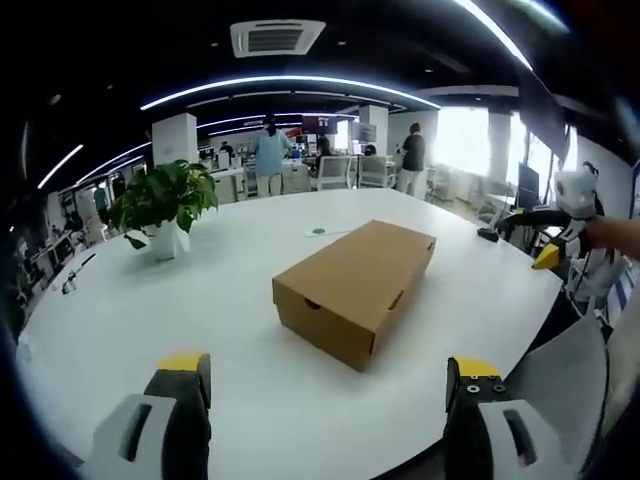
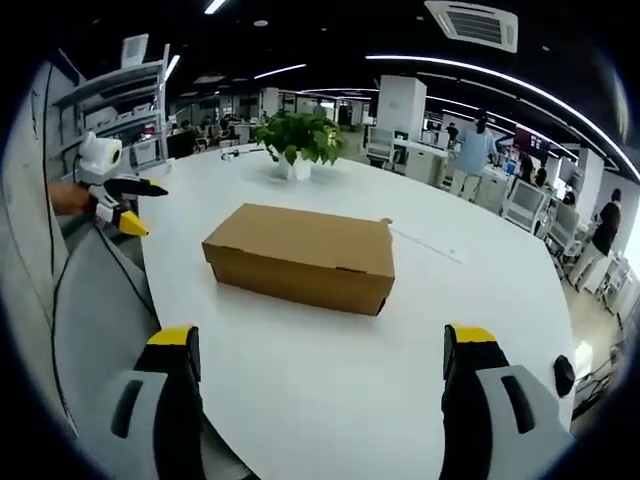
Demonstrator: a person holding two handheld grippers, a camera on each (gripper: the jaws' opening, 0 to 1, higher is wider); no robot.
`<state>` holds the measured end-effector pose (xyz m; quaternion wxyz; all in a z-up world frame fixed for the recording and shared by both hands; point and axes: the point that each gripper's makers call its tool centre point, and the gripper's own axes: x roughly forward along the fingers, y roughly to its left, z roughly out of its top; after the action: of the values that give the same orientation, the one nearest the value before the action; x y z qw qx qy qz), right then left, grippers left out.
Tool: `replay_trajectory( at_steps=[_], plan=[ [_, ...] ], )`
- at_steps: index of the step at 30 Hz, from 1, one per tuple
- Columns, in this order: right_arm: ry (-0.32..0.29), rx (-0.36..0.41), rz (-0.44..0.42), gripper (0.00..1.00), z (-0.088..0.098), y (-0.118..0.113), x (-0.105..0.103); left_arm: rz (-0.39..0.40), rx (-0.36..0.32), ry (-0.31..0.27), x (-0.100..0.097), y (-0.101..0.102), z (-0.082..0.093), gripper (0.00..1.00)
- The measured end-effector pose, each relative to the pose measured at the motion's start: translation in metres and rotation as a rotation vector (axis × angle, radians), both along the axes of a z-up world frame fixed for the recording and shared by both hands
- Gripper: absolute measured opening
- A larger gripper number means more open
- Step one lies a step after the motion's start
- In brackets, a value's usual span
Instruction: Operate the shoe box by opening the lid, removing the specified soft item, and placing it in the target area until the item is outside and the box remains undamaged.
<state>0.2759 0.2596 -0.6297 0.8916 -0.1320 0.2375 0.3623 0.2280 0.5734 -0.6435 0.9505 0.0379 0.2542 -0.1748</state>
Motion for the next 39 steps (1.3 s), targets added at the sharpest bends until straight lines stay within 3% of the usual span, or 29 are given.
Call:
replay_trajectory(
  at_steps=[8, 25, 39],
  plan=[
    [0.016, -0.024, 0.057, 0.96, -0.005, 0.000, 0.010, -0.021, 0.008, 0.008, 0.003, -0.011, -0.006, 1.00],
    [0.042, -0.084, 0.175, 0.96, -0.021, -0.008, 0.042, 0.009, 0.010, 0.033, 0.022, -0.022, -0.019, 0.98],
    [0.029, -0.115, 0.321, 0.96, -0.034, 0.006, 0.068, 0.009, 0.021, 0.073, 0.034, -0.035, -0.037, 0.92]
  ],
)
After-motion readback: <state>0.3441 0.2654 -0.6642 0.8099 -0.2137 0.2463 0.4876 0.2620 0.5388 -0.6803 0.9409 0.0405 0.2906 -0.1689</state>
